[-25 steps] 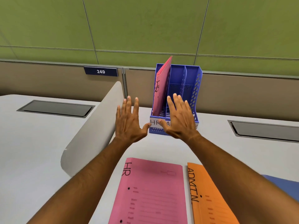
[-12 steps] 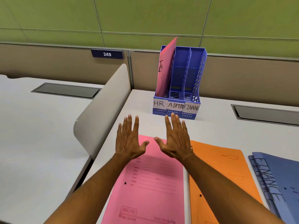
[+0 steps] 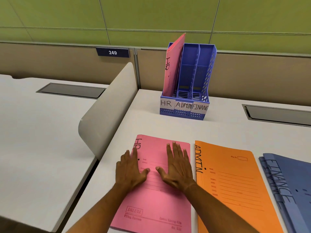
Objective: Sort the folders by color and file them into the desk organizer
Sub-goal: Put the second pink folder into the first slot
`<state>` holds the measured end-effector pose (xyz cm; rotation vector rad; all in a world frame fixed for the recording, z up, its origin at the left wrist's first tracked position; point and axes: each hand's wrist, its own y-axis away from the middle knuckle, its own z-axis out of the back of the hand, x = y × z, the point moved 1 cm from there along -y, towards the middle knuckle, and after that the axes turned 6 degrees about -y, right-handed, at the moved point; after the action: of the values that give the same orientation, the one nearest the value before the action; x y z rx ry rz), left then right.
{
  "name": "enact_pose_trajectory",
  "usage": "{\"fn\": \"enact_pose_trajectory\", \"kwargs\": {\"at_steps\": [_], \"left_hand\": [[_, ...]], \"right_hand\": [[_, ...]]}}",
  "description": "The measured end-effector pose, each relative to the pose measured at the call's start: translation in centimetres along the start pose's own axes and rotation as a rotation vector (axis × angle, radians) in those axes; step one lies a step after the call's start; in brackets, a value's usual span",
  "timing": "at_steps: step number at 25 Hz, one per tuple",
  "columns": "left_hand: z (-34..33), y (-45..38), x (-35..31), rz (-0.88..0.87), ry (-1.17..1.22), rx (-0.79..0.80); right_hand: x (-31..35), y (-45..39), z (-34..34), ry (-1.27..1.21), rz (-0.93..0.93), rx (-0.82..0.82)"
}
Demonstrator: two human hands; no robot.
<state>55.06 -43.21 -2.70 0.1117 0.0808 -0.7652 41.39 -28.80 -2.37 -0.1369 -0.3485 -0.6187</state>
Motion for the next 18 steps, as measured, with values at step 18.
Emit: {"fn": "enact_pose_trajectory", "kwargs": {"at_steps": [18], "left_hand": [[2.3, -2.6, 1.4, 0.289, 0.521, 0.039]], "right_hand": [[0.0, 0.2, -0.9, 0.066, -0.025, 0.127]]}}
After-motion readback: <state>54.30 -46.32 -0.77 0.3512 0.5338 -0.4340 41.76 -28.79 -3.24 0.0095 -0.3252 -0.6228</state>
